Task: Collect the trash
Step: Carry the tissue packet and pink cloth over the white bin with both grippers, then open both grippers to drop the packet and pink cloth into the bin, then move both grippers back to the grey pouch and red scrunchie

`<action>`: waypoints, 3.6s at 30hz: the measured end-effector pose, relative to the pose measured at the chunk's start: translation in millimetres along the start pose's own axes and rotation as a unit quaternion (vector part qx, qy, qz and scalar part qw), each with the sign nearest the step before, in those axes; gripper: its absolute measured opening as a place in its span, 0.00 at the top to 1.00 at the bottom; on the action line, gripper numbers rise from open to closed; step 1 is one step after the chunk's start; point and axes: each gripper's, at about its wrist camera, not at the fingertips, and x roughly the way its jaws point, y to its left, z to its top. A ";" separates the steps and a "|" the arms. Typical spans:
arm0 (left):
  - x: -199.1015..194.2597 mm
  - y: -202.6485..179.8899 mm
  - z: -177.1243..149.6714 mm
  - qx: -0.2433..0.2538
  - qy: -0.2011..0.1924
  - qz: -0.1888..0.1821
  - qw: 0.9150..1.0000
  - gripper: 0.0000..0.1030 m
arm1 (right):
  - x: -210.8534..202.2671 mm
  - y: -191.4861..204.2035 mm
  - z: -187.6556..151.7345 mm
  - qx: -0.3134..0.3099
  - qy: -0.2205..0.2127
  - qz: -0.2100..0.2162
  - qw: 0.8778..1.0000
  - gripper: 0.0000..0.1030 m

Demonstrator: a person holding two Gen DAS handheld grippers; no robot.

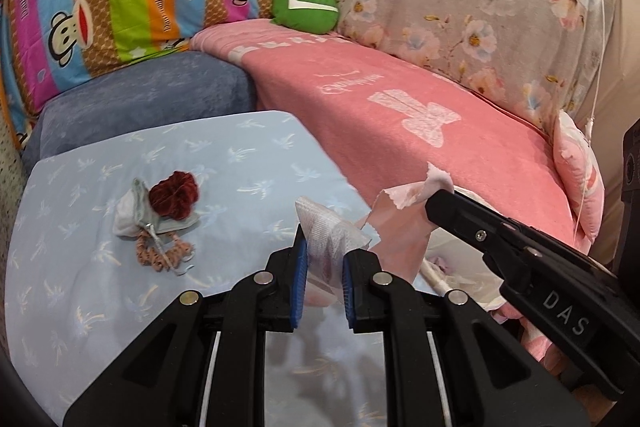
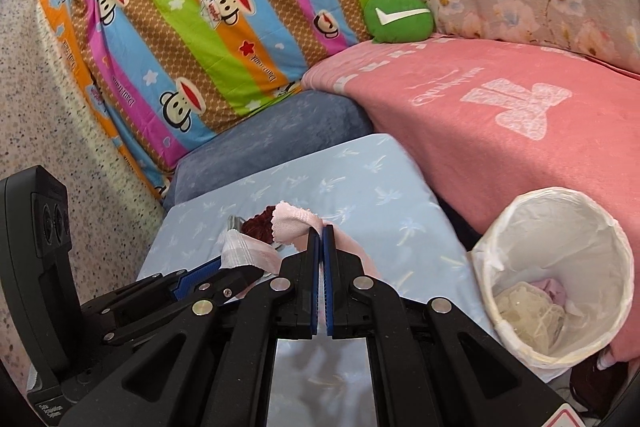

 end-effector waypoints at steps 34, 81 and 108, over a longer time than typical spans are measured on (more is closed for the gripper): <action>54.2 -145.5 20.4 0.110 0.025 -0.078 0.991 0.85 | -70.5 -156.8 12.1 0.093 -0.055 -0.091 0.990 0.98; 63.8 -113.2 17.0 0.065 0.036 -0.041 0.996 0.50 | -46.7 -144.2 1.4 0.081 -0.031 -0.091 0.992 0.92; 47.8 -3.3 8.8 -0.020 0.034 0.010 0.999 0.44 | 12.0 -58.1 -1.8 0.017 0.019 -0.060 0.998 0.87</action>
